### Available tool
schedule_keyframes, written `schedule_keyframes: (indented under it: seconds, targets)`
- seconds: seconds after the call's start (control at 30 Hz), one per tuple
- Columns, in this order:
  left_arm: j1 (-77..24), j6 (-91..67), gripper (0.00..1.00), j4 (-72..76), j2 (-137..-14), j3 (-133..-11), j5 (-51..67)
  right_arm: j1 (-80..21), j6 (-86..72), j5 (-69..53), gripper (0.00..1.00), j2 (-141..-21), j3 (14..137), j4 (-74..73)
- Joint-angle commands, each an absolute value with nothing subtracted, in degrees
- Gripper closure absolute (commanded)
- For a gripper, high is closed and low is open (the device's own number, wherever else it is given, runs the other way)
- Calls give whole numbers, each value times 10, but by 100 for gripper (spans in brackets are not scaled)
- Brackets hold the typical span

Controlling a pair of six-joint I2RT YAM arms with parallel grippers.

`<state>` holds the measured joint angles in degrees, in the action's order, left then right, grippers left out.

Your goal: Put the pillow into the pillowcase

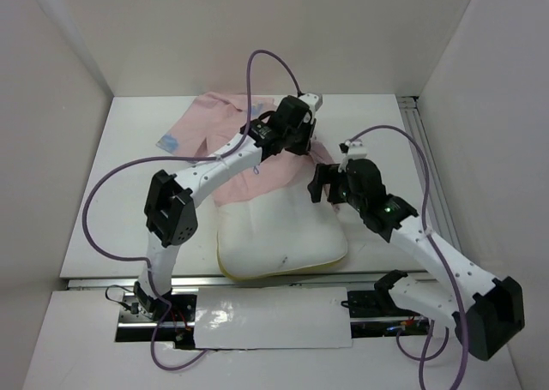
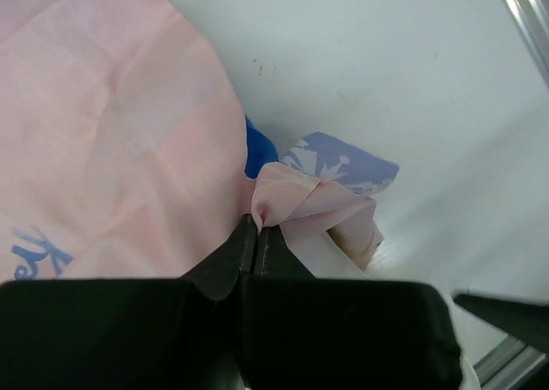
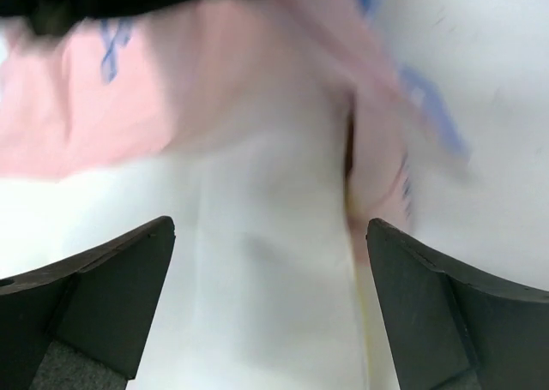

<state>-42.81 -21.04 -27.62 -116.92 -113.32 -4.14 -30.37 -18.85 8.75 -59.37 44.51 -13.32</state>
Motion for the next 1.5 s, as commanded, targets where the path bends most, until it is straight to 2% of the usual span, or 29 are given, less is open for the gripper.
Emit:
schedule_keyframes:
  seconds: [0.0, 0.03, 0.13, 0.27, 0.47, 0.5, 0.53, 0.57, 0.6, 0.63, 0.77, 0.97, 1.07, 1.23, 1.47]
  targets:
    - [-421, -211, 100, -234, -1183, -1137, -44, -309, -216, -3, 0, -535, 400, -221]
    - [-421, -211, 100, -234, -1188, -1143, -44, -309, -208, -50, 0, -525, 374, -215]
    - [-421, -211, 100, -234, -1194, -1143, -39, -315, -208, -79, 0, -495, 339, -193]
    - [-421, -211, 100, -229, -1194, -1143, -26, -321, -215, -24, 0, -488, 303, -174]
    - [-421, -194, 100, -216, -1183, -1125, 10, -321, -184, 8, 0, -559, 277, -101]
    - [-421, -194, 100, -211, -1177, -1125, 10, -321, -178, -3, 3, -586, 277, -65]
    - [-421, -186, 100, -211, -1177, -1125, 19, -321, -171, -16, 12, -598, 269, -43]
    - [-421, -176, 100, -205, -1172, -1119, 29, -321, -153, -55, 26, -608, 269, -23]
    - [-427, -169, 100, -205, -1165, -1119, 29, -326, -145, -70, 76, -618, 275, -7]
    - [-427, -161, 100, -205, -1165, -1119, 34, -326, -139, -70, 99, -625, 286, -7]
    - [-440, -141, 100, -205, -1121, -1113, 7, -347, -75, 17, 100, -577, 360, -25]
    - [-464, -141, 100, -210, -1023, -1101, 14, -347, 2, 25, 100, -454, 407, 36]
    - [-503, -128, 100, -210, -977, -1101, -39, -347, 37, 24, 100, -434, 427, 66]
    - [-567, -97, 100, -235, -938, -1153, -139, -347, 140, -19, 100, -447, 471, 109]
    - [-622, -79, 100, -254, -990, -1223, -84, -347, 165, -122, 100, -558, 510, 206]
